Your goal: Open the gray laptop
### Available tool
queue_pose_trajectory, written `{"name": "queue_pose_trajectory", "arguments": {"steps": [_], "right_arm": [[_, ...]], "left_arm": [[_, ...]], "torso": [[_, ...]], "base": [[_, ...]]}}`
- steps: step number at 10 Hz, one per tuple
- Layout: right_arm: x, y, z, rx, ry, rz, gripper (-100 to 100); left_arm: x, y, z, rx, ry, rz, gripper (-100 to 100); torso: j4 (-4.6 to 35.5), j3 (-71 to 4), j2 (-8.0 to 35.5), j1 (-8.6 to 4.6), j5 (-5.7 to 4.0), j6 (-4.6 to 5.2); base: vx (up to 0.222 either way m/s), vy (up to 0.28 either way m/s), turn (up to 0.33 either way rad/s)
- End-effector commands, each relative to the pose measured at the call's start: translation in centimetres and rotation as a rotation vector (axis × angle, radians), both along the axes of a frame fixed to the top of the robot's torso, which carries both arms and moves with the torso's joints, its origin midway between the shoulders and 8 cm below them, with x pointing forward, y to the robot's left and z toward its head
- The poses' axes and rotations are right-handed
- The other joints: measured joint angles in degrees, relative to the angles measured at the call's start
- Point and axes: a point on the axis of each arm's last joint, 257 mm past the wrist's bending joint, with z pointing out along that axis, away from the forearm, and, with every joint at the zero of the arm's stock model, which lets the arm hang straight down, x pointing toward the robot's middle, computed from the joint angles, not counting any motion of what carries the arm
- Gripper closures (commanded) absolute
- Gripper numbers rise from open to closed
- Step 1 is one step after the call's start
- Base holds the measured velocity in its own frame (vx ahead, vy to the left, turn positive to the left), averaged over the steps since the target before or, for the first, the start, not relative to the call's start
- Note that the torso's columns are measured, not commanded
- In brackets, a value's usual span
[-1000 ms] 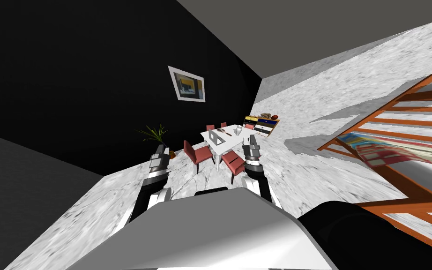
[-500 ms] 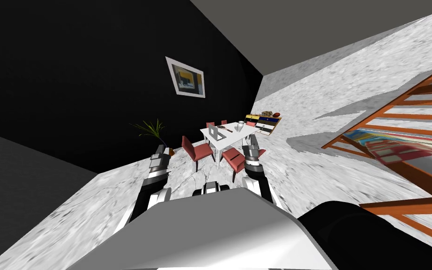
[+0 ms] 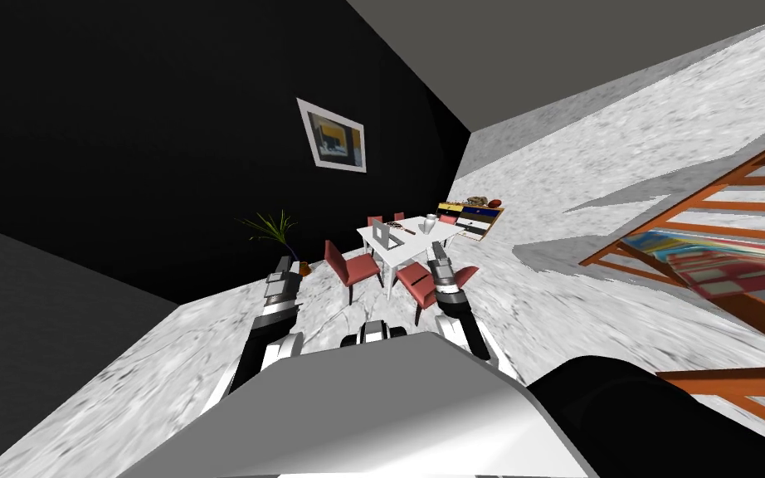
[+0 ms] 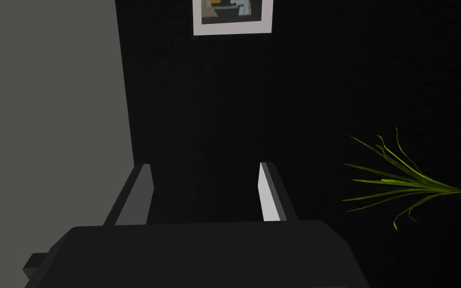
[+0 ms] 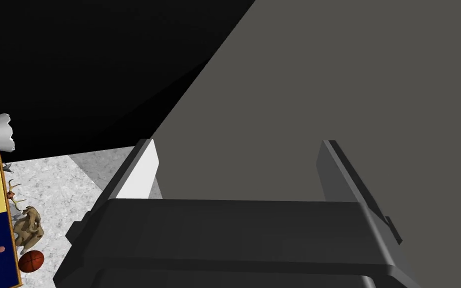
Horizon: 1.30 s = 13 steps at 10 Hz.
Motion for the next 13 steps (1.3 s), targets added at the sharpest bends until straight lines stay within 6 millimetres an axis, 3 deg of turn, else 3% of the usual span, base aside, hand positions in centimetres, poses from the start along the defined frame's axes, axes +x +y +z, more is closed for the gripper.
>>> {"name": "queue_pose_trajectory", "arguments": {"steps": [1,7,13], "right_arm": [[1.0,0.0,-1.8,-0.136,0.065,-0.035,-100],[3.0,-2.1,-6.5,-0.502,0.212,-0.155,-100],[4.7,-6.7,-10.6,-0.887,0.339,-0.297,-100]], "left_arm": [[0.0,0.0,0.0,0.000,0.000,0.000,0],[0.0,0.0,0.0,0.000,0.000,0.000,0],[0.0,0.0,0.0,0.000,0.000,0.000,0]], "torso": [[0.0,0.0,0.0,0.04,0.01,-0.01],[0.0,0.0,0.0,-0.01,0.00,0.00],[0.0,0.0,0.0,0.03,0.01,0.00]], "base": [[0.056,0.073,0.033],[0.071,0.072,0.040],[0.087,0.076,0.064]]}}
